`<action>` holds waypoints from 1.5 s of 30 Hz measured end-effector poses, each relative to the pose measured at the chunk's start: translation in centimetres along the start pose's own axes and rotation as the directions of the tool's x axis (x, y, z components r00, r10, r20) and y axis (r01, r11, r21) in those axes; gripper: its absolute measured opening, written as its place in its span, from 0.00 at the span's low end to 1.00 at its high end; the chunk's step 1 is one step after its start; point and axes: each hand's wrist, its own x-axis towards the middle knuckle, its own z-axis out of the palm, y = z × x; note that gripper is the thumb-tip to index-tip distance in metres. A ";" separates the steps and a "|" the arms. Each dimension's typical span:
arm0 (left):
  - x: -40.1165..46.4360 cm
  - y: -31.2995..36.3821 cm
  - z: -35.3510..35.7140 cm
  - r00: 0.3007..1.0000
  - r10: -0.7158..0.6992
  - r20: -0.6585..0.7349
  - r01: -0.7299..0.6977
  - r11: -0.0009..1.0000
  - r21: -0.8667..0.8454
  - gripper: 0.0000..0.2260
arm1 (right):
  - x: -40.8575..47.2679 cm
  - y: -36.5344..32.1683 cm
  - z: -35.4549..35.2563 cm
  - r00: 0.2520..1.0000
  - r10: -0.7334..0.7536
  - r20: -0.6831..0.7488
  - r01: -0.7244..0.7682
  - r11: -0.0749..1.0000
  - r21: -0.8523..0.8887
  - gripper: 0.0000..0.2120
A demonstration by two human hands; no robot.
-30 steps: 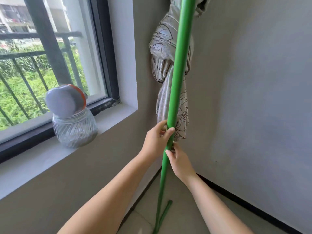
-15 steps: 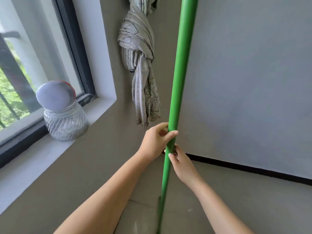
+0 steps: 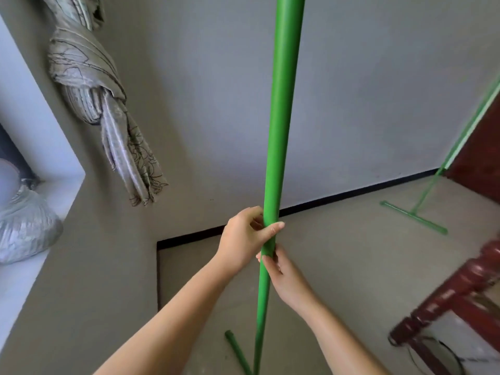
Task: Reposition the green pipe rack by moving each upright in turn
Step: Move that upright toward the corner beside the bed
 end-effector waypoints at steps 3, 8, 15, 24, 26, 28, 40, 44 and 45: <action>-2.5 3.0 2.8 0.995 0.043 0.095 -0.042 0.999 -0.014 0.17 | -4.3 1.3 -2.4 0.996 0.038 -0.078 -0.039 0.999 -0.020 0.04; -7.5 8.2 7.2 0.955 0.139 0.262 -0.132 0.990 -0.044 0.16 | -12.8 2.7 -6.6 0.983 0.082 -0.164 -0.088 0.996 -0.032 0.10; -14.3 14.2 12.2 0.815 0.280 0.507 -0.253 0.960 -0.123 0.24 | -23.9 4.7 -10.8 0.948 0.127 -0.292 -0.135 0.991 -0.008 0.08; -22.4 23.1 19.1 0.330 0.514 0.792 -0.451 0.823 -0.346 0.13 | -38.3 5.4 -13.9 0.693 0.254 -0.674 -0.273 0.959 0.081 0.13; -24.7 25.1 20.8 0.190 0.567 0.801 -0.465 0.771 -0.436 0.06 | -41.4 5.5 -14.3 0.578 0.262 -0.773 -0.299 0.949 0.097 0.13; -26.8 27.0 21.9 0.061 0.605 0.794 -0.478 0.716 -0.509 0.09 | -44.2 5.6 -14.3 0.487 0.286 -0.826 -0.318 0.938 0.137 0.12; -39.5 30.5 21.8 -0.358 0.713 0.603 -0.350 0.497 -0.794 0.24 | -56.6 3.4 -7.3 -0.049 0.278 -0.959 -0.343 0.897 0.278 0.12; -44.8 32.3 21.5 -0.407 0.750 0.522 -0.364 0.391 -0.845 0.25 | -61.1 2.5 -6.0 -0.161 0.258 -0.952 -0.371 0.879 0.301 0.13; -46.1 32.8 21.5 -0.410 0.759 0.506 -0.362 0.374 -0.854 0.23 | -62.2 2.4 -5.9 -0.186 0.253 -0.949 -0.380 0.873 0.307 0.12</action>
